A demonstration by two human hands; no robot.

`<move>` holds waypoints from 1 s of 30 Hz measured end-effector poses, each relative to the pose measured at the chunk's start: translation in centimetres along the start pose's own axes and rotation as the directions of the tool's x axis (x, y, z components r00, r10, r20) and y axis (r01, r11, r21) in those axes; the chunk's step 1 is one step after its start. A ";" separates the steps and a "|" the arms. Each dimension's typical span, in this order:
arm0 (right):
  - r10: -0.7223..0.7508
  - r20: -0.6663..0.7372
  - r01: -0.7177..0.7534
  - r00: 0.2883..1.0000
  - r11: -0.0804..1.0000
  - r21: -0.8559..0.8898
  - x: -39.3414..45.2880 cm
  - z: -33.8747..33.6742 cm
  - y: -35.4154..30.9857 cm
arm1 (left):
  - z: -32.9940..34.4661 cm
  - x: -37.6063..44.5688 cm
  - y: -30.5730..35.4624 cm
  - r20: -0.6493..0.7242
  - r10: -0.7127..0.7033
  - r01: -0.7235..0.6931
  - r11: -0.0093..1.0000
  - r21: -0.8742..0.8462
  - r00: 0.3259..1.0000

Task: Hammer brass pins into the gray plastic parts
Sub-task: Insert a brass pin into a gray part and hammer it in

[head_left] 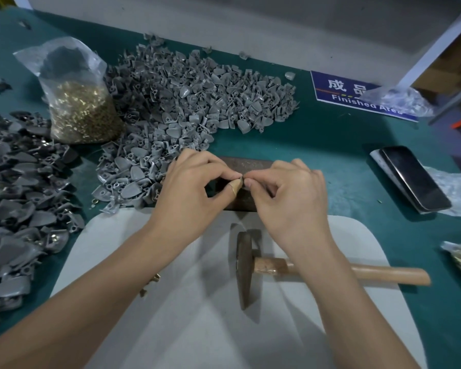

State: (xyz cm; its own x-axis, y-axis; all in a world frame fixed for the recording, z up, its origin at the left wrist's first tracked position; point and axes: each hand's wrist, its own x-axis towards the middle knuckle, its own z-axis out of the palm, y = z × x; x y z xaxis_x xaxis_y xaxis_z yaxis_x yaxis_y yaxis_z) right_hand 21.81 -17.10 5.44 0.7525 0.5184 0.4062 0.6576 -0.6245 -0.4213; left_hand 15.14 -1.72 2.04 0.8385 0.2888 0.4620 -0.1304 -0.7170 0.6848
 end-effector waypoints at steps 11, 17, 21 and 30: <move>0.143 0.054 -0.152 0.988 0.961 0.229 0.0 0.0 0.8 | -0.1 0.1 -0.1 0.007 0.024 -0.024 0.999 0.029 1.000; 0.146 -0.030 -0.137 0.989 0.969 0.207 -0.4 0.3 0.5 | -0.2 0.1 0.1 0.013 0.021 -0.021 0.999 0.032 1.000; 0.116 -0.010 -0.112 0.993 0.972 0.207 -0.2 0.3 0.6 | -0.2 0.1 0.0 0.011 0.000 0.000 1.000 0.020 1.000; 0.148 0.143 -0.176 0.979 0.961 0.214 0.5 -0.1 1.6 | -0.2 0.3 -0.3 0.009 0.018 -0.019 0.999 0.043 1.000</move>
State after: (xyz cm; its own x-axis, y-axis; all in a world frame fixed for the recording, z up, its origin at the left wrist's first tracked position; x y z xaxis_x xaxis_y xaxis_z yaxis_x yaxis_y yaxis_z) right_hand 23.18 -17.91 5.08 0.8386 0.4987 0.2190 0.5066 -0.5663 -0.6502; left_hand 15.30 -1.36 2.09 0.8405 0.2701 0.4696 -0.1232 -0.7489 0.6512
